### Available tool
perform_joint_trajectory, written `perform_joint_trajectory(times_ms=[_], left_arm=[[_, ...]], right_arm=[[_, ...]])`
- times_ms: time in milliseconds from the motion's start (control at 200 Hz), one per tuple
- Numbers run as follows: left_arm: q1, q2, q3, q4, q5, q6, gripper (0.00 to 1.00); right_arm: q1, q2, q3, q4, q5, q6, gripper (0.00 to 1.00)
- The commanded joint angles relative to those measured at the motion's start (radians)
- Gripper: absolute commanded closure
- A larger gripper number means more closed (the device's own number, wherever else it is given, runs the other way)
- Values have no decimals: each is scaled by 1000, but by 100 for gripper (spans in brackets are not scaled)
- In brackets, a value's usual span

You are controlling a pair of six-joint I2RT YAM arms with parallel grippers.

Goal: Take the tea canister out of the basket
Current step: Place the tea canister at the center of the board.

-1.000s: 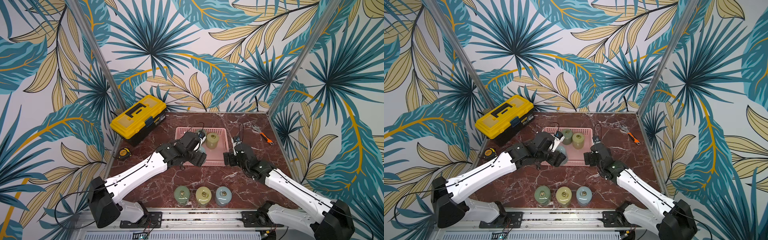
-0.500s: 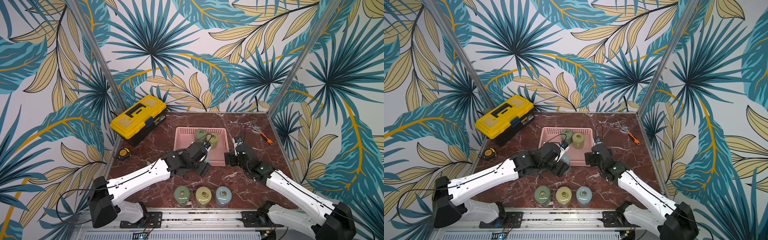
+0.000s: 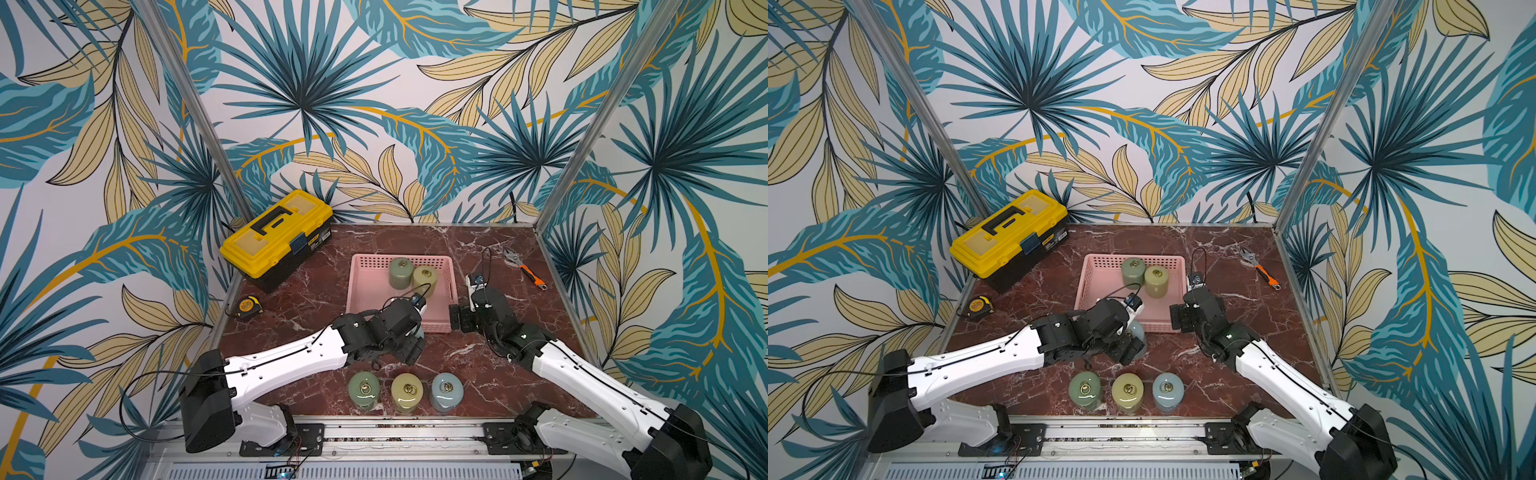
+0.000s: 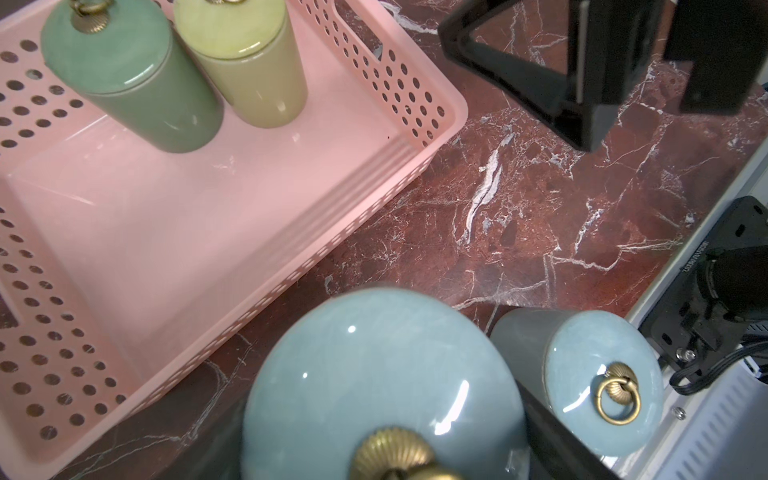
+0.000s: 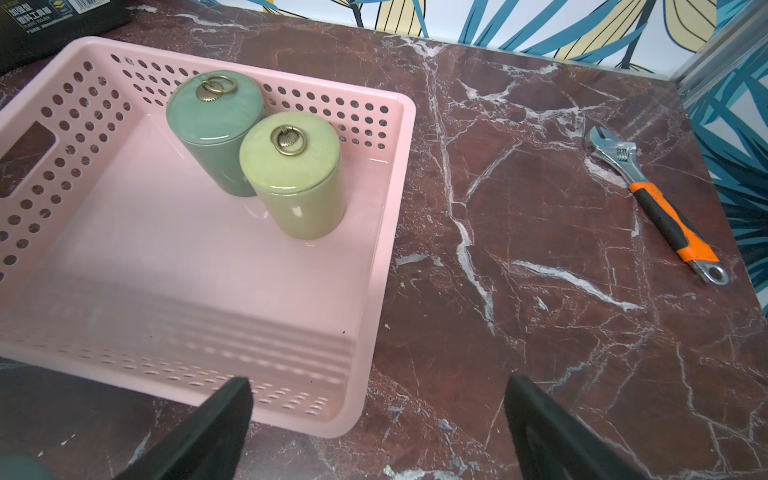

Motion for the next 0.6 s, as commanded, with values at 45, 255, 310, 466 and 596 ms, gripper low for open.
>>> perform_joint_trajectory(times_ms=[45, 255, 310, 466, 596], left_arm=[[-13, 15, -41, 114, -24, -28, 55], [-22, 33, -77, 158, -38, -43, 56], [-22, 39, -87, 168, -38, -48, 55], [-26, 56, -102, 183, -44, -58, 56], [-29, 66, -113, 190, -53, -66, 56]], right_arm=[[-6, -11, -20, 11, 14, 16, 1], [-6, -16, -21, 11, 14, 15, 1], [-5, -17, -21, 11, 13, 15, 1], [-7, -17, -23, 11, 13, 15, 1], [-8, -17, -23, 11, 11, 15, 1]])
